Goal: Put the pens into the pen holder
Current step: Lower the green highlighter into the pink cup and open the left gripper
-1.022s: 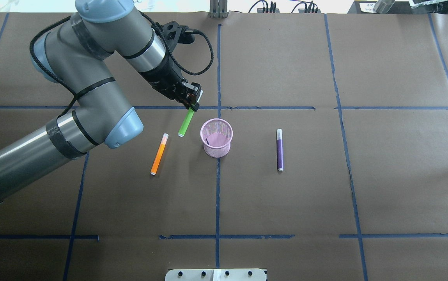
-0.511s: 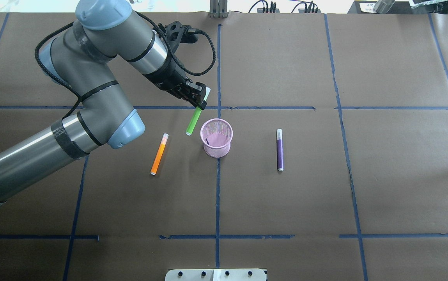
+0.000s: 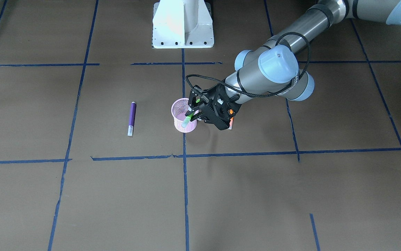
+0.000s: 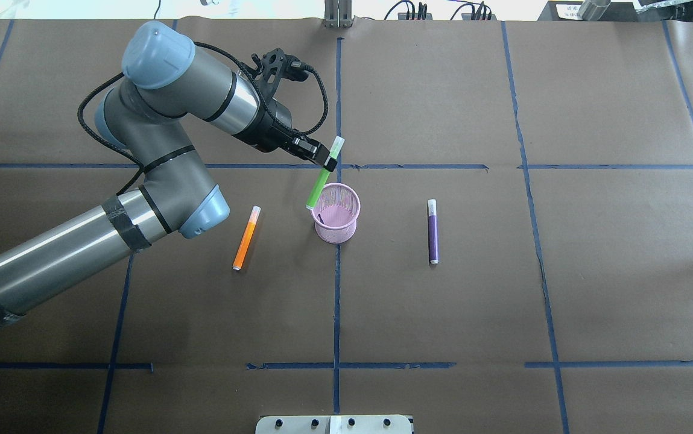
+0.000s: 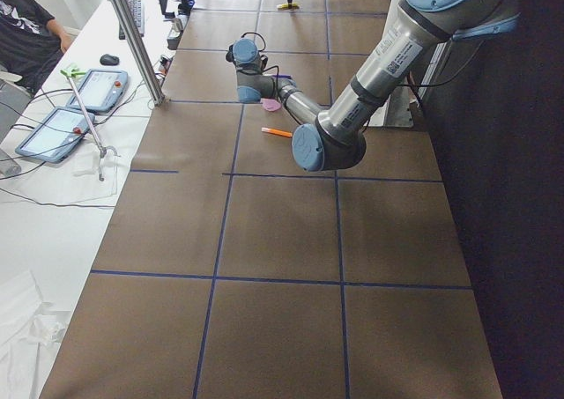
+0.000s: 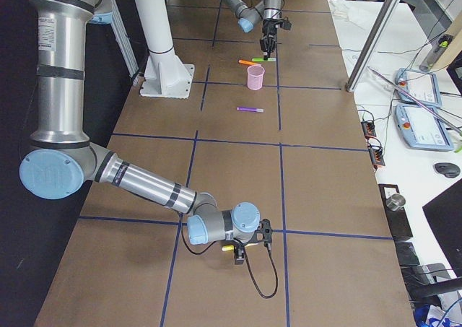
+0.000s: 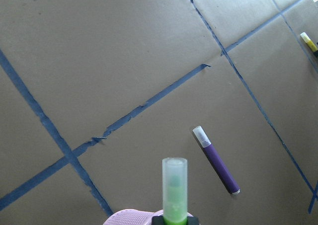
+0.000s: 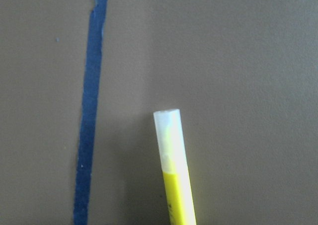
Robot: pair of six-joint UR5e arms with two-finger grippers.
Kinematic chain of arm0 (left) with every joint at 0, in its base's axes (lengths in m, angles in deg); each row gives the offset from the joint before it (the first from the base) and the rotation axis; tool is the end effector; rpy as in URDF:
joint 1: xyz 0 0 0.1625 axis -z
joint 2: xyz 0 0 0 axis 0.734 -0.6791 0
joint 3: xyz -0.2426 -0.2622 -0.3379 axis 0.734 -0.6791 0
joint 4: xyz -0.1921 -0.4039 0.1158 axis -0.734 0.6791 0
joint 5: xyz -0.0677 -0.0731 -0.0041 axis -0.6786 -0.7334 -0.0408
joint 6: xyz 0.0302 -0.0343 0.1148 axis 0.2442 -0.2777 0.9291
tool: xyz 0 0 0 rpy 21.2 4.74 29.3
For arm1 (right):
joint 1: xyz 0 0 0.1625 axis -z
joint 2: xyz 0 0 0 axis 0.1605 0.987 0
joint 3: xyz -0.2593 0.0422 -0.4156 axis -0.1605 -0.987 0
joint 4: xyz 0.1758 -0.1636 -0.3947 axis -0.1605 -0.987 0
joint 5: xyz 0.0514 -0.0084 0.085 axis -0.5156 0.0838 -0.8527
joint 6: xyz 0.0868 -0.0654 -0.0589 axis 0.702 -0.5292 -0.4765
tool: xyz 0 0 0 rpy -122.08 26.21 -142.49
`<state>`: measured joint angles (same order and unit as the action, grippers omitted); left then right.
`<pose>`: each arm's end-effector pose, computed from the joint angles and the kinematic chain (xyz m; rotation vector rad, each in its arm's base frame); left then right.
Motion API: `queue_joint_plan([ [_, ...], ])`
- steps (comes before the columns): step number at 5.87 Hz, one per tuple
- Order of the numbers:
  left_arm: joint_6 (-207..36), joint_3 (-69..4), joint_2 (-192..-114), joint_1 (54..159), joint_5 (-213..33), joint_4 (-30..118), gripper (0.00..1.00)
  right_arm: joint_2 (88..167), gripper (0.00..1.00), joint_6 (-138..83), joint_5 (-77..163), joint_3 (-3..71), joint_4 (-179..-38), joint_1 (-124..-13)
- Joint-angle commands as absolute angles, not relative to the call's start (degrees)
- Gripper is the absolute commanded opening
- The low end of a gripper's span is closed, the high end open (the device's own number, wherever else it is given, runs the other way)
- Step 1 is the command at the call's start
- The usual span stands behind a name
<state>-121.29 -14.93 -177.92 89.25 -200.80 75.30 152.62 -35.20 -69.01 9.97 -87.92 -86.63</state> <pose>0.5858 -0.5951 0.2125 0.4781 1.4629 0.5163 -0.0569 -0.4658 0.9180 -0.0176 -0.7921 -0.1130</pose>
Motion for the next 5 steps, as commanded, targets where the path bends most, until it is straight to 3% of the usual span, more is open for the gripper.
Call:
queue_joint_plan([
  [1, -122.5, -14.4, -177.8, 85.3, -194.9, 83.1, 0.00, 152.7, 1.00, -35.2, -69.0, 10.0, -87.9, -86.7],
  [5, -122.4, -13.4, -177.3, 84.3, -186.5, 91.7, 0.00, 152.7, 1.00, -35.2, -69.0, 10.0, -87.9, -86.7],
])
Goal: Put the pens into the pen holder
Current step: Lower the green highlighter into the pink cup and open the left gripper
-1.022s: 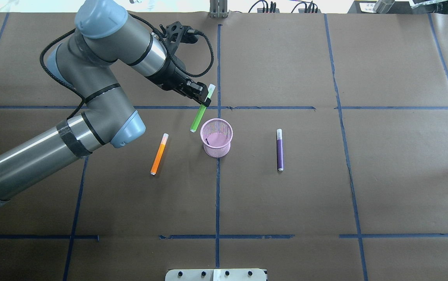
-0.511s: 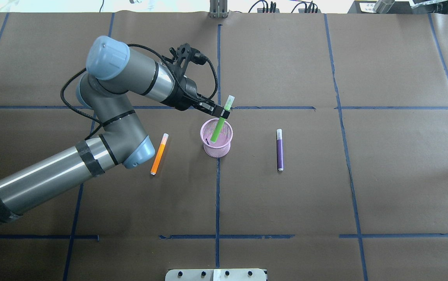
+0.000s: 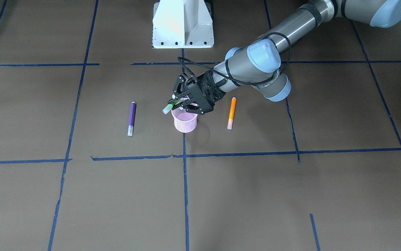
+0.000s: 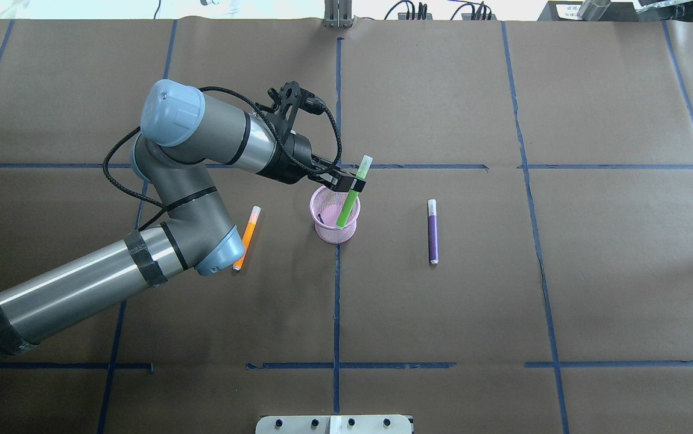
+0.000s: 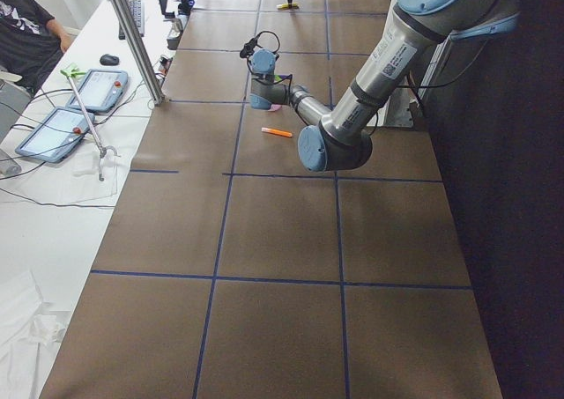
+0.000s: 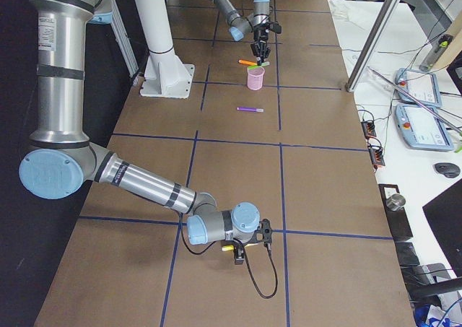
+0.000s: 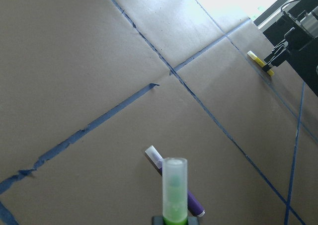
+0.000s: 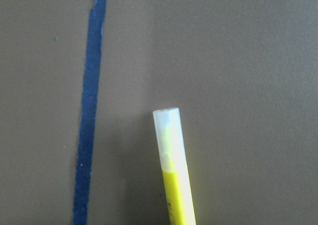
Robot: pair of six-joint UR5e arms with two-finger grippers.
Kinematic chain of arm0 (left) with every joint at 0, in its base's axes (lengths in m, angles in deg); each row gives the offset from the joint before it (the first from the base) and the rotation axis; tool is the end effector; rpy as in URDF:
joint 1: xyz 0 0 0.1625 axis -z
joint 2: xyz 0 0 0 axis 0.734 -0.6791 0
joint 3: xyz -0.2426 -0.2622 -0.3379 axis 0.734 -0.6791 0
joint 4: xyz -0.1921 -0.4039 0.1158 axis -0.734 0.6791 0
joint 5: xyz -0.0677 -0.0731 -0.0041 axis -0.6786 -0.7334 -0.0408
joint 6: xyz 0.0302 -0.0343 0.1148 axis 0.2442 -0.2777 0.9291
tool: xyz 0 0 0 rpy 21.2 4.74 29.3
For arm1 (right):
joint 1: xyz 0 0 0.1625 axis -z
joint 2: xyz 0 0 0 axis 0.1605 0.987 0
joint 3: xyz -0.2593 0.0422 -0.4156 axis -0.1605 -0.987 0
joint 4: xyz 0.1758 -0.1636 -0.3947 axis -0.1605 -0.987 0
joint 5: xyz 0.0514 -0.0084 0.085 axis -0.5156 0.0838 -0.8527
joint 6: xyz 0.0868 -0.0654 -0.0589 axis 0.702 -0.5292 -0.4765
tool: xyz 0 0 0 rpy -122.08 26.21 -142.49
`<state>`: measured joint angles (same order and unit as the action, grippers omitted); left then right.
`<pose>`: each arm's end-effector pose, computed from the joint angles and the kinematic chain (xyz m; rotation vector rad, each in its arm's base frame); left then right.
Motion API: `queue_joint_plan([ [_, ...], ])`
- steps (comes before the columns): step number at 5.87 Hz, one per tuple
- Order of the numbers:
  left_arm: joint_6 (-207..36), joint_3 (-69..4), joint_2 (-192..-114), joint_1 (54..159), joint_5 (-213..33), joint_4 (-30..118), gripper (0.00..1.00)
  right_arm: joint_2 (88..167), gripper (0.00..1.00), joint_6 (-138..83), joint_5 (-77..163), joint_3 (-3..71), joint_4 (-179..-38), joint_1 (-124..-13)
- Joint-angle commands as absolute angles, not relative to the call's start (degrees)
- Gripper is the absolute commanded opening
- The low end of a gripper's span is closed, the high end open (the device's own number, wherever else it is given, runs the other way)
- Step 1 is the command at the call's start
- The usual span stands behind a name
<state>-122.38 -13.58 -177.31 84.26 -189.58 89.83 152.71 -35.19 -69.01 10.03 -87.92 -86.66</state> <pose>0.6196 -0.5543 0.2084 0.7038 1.5687 0.4829 -0.0565 -0.4649 0.9182 -0.0180 -0.7920 -0.1121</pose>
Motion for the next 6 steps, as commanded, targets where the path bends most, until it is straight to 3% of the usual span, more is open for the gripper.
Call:
queue_joint_plan([
  [1, -122.4, -13.4, -177.3, 84.6, -184.9, 92.6, 0.00, 152.8, 1.00, -35.2, -69.0, 10.0, -87.9, -86.7],
  [6, -122.2, -10.3, -175.4, 83.8, -183.1, 96.8, 0.00, 152.8, 1.00, -35.2, -69.5, 10.1, -87.9, -86.6],
])
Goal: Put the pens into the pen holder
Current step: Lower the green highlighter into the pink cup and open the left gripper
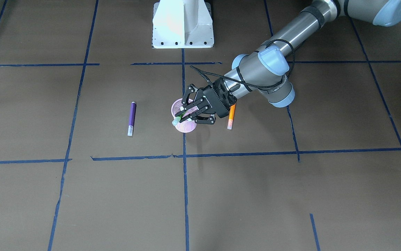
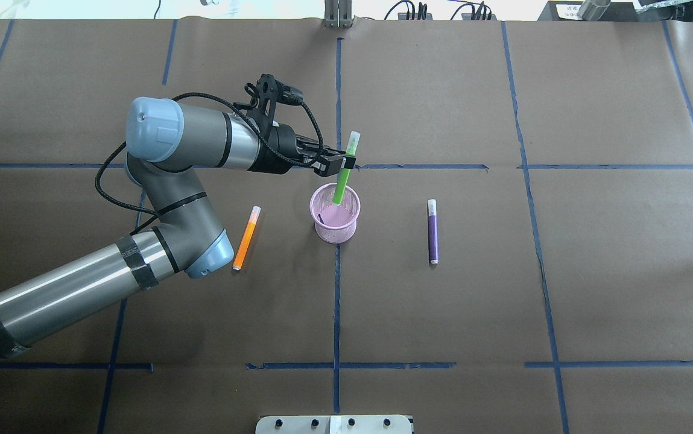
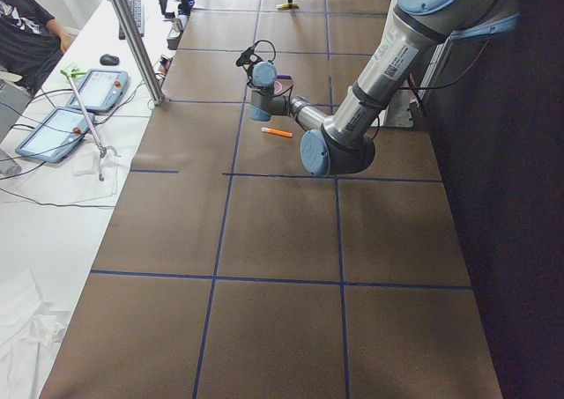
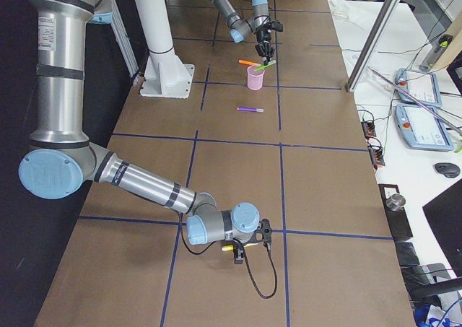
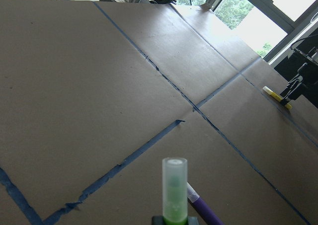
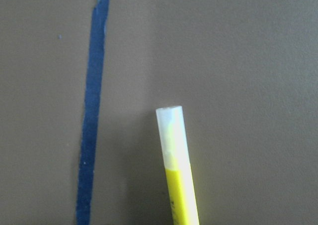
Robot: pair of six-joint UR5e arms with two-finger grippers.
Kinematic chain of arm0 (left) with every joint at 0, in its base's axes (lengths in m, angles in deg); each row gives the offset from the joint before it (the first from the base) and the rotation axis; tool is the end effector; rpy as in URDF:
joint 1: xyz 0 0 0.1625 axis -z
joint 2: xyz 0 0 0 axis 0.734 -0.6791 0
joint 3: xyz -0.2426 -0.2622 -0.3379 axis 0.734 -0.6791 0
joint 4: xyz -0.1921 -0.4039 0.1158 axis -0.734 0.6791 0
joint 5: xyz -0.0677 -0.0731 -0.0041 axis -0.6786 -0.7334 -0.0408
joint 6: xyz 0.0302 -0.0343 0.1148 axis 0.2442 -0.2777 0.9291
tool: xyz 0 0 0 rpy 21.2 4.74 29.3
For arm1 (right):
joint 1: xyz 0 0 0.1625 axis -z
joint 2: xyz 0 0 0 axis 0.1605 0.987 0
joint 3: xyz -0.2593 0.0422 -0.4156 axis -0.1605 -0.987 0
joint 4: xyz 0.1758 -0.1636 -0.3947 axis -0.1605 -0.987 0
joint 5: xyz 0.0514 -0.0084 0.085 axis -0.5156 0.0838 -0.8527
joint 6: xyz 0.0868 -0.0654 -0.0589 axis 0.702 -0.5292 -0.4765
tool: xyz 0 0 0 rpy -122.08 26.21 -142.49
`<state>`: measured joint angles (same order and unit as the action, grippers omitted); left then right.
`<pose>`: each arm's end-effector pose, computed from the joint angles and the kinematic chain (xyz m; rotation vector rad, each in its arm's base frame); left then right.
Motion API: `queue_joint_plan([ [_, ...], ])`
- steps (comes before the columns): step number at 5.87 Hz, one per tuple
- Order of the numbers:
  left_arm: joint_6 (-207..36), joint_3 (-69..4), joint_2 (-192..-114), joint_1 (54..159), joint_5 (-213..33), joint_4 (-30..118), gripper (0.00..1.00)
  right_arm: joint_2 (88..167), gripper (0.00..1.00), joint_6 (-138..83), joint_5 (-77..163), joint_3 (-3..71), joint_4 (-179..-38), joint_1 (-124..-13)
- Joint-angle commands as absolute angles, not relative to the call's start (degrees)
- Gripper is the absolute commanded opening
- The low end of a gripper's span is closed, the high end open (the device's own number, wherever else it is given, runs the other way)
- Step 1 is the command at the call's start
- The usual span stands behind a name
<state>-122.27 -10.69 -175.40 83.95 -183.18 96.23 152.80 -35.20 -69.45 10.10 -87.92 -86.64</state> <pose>0.6201 -0.5643 0.2499 0.7967 1.5529 0.3988 -0.0571 -0.4638 0.9176 -0.0200 -0.7995 -0.1130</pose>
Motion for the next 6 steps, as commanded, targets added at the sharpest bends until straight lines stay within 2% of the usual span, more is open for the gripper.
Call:
queue_joint_plan([
  [1, -122.2, -10.3, -174.9, 83.2, -183.1, 97.3, 0.00, 152.7, 1.00, -35.2, -69.5, 10.1, -87.9, -86.7],
  [4, -122.2, -10.9, -173.0, 81.9, -183.1, 99.1, 0.00, 152.7, 1.00, -35.2, -69.5, 10.0, -87.9, -86.6],
  [5, -122.1, -10.9, -173.0, 81.6, -183.1, 99.0, 0.23, 152.7, 1.00, -35.2, -69.5, 10.0, -87.9, -86.6],
  [6, -122.0, -10.9, -173.2, 81.4, -182.9, 99.0, 0.99, 152.7, 1.00, -35.2, -69.4, 10.0, -87.9, -86.6],
])
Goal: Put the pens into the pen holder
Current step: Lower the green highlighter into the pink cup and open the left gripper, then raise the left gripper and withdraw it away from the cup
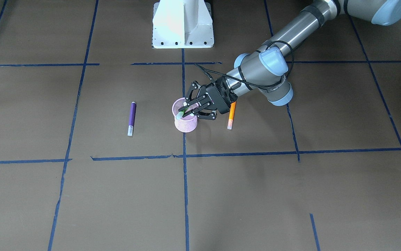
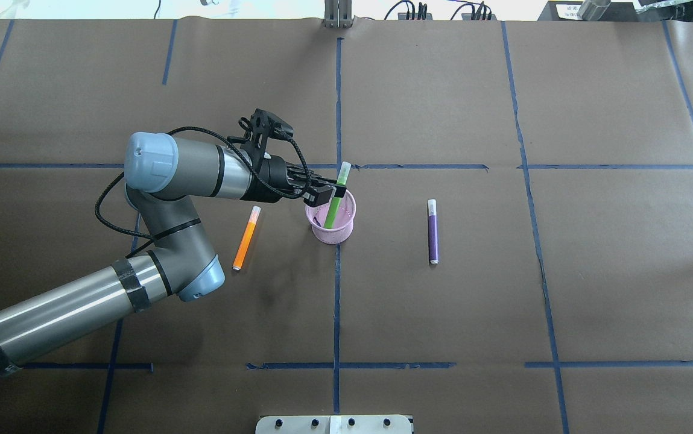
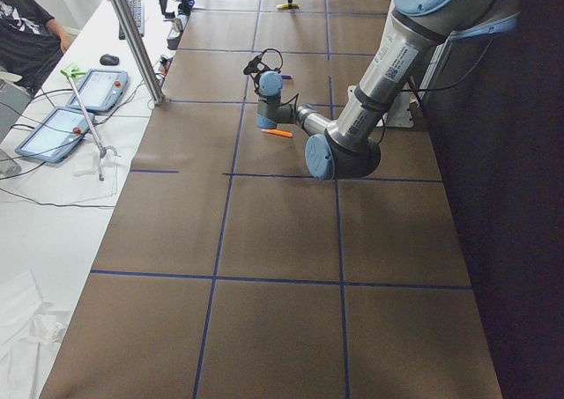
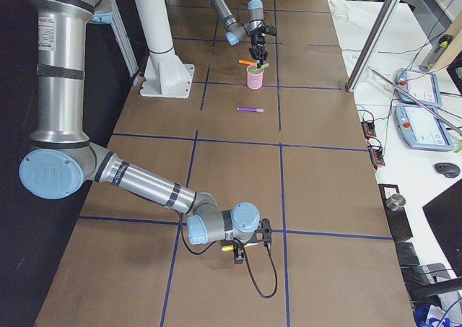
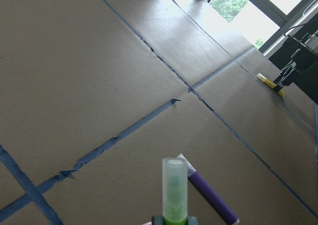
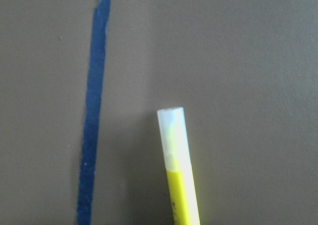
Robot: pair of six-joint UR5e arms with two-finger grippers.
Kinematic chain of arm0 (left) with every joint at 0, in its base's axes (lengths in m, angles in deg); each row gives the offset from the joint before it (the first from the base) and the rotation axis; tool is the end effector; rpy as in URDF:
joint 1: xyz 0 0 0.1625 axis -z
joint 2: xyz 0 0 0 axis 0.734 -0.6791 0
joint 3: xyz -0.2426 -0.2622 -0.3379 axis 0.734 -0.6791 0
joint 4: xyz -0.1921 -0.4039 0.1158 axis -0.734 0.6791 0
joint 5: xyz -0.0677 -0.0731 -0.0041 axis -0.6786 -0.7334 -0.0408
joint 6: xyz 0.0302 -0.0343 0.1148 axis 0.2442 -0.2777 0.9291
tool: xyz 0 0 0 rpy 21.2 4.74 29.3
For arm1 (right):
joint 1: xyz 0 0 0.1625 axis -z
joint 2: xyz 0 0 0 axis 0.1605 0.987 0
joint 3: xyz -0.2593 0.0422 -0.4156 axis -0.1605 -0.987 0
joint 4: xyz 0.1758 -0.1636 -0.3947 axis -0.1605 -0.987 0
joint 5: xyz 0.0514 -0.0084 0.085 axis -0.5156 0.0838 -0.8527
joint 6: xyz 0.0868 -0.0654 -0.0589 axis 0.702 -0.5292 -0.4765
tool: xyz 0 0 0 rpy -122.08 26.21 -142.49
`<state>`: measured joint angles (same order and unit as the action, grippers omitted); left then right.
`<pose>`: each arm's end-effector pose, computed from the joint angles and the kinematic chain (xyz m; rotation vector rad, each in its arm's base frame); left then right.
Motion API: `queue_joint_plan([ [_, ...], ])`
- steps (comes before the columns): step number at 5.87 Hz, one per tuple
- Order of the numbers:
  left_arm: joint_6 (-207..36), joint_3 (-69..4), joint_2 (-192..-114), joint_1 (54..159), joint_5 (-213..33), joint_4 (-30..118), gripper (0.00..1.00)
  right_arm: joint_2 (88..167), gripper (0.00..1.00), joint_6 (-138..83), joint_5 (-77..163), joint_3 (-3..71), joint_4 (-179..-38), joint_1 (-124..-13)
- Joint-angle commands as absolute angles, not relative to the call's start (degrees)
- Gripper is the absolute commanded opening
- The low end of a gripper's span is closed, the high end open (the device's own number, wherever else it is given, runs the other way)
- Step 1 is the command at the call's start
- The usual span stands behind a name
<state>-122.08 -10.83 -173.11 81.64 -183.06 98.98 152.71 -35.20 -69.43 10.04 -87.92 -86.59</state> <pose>0.6337 -0.5332 0.2773 0.7778 1.5766 0.4309 -0.0577 -0.4647 0.9175 -0.0198 -0.7992 -0.1140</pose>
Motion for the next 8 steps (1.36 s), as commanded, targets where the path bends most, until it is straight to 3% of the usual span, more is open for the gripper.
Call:
queue_joint_plan([
  [1, -122.4, -10.9, -173.7, 81.4, -181.1, 99.0, 1.00, 152.7, 1.00, -35.1, -69.4, 10.0, -87.9, -86.6],
  [4, -128.5, -11.0, -176.4, 83.0, -181.0, 96.6, 1.00, 152.7, 1.00, -35.1, -69.5, 10.1, -87.9, -86.7],
  [8, -127.8, -19.5, -178.6, 97.7, -201.0, 65.2, 1.00, 152.6, 1.00, -35.1, -69.5, 10.2, -87.8, -86.7],
])
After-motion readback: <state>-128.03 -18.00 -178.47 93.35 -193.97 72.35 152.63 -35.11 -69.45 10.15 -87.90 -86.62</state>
